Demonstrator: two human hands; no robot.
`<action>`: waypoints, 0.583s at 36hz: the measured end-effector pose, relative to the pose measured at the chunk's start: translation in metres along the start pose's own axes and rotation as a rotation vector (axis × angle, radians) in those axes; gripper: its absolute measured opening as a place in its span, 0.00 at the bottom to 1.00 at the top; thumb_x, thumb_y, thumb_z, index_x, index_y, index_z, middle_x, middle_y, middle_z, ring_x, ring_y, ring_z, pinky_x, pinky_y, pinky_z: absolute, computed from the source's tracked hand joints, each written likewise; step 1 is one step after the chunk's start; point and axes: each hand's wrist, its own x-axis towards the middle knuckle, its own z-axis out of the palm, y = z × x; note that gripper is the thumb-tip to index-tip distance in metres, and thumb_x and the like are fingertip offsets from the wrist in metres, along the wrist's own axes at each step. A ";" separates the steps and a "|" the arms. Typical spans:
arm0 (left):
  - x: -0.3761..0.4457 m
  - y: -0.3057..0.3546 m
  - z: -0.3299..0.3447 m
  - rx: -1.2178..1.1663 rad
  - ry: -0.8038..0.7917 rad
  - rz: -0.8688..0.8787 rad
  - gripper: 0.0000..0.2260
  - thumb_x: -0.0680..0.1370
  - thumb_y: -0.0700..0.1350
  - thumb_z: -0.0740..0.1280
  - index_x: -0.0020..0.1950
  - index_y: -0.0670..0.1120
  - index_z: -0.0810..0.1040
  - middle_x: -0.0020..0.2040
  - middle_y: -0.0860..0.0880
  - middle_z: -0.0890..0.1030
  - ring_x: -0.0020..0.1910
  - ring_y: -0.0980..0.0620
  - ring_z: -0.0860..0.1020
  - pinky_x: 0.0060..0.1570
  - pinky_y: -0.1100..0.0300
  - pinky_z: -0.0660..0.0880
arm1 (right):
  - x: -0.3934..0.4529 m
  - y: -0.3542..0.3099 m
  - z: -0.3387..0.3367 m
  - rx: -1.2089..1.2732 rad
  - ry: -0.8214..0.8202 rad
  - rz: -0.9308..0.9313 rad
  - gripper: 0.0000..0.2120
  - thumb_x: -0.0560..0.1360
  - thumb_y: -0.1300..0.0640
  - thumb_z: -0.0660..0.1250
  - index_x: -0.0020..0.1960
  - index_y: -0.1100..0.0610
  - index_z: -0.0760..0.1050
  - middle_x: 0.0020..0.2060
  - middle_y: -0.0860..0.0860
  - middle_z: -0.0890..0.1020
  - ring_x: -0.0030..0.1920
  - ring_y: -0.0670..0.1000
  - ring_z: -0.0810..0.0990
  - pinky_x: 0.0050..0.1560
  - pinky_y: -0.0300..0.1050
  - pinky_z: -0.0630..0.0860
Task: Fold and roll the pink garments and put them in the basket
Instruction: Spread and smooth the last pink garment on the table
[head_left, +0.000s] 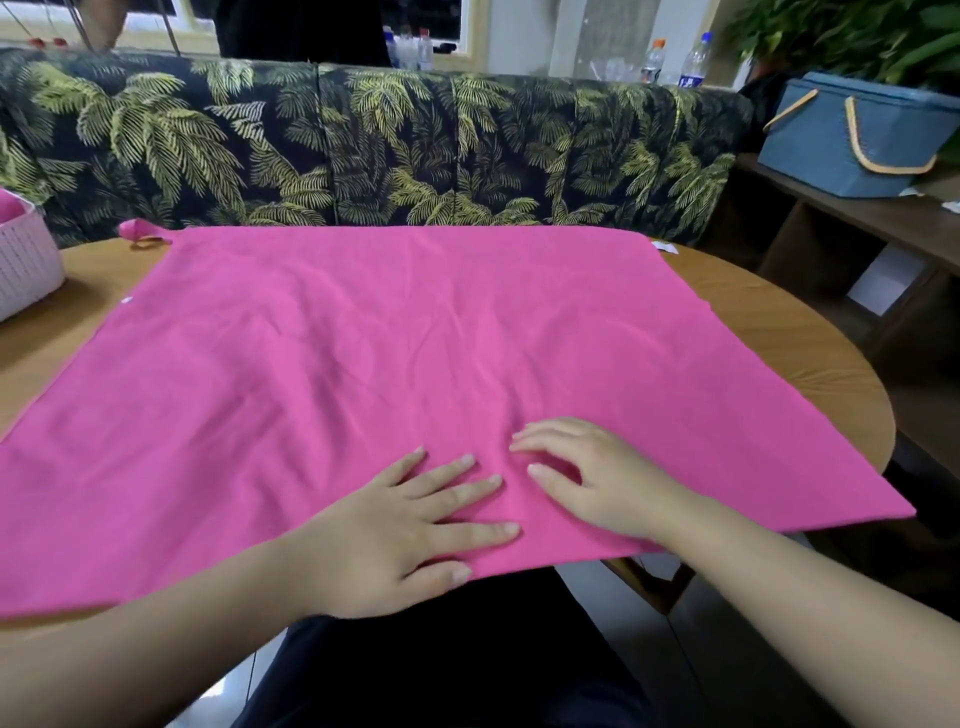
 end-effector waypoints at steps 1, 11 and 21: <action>-0.003 0.002 0.002 0.052 0.024 0.025 0.22 0.82 0.61 0.44 0.76 0.65 0.50 0.79 0.54 0.51 0.78 0.49 0.47 0.71 0.38 0.44 | 0.008 -0.004 -0.001 -0.011 0.029 0.002 0.17 0.79 0.51 0.60 0.67 0.51 0.73 0.66 0.45 0.74 0.69 0.42 0.66 0.67 0.26 0.52; -0.003 -0.005 -0.009 -0.693 0.337 -0.118 0.18 0.80 0.55 0.57 0.64 0.51 0.79 0.65 0.60 0.76 0.68 0.66 0.68 0.69 0.69 0.59 | 0.051 -0.019 0.027 -0.185 -0.148 0.072 0.24 0.82 0.45 0.51 0.77 0.43 0.53 0.78 0.44 0.52 0.77 0.45 0.44 0.77 0.48 0.41; 0.040 -0.079 -0.032 -0.217 0.139 -0.586 0.22 0.83 0.51 0.52 0.77 0.56 0.56 0.79 0.52 0.52 0.78 0.52 0.47 0.76 0.47 0.46 | 0.063 -0.010 0.022 -0.139 0.011 0.147 0.25 0.80 0.42 0.50 0.76 0.47 0.60 0.76 0.47 0.59 0.77 0.46 0.51 0.76 0.46 0.44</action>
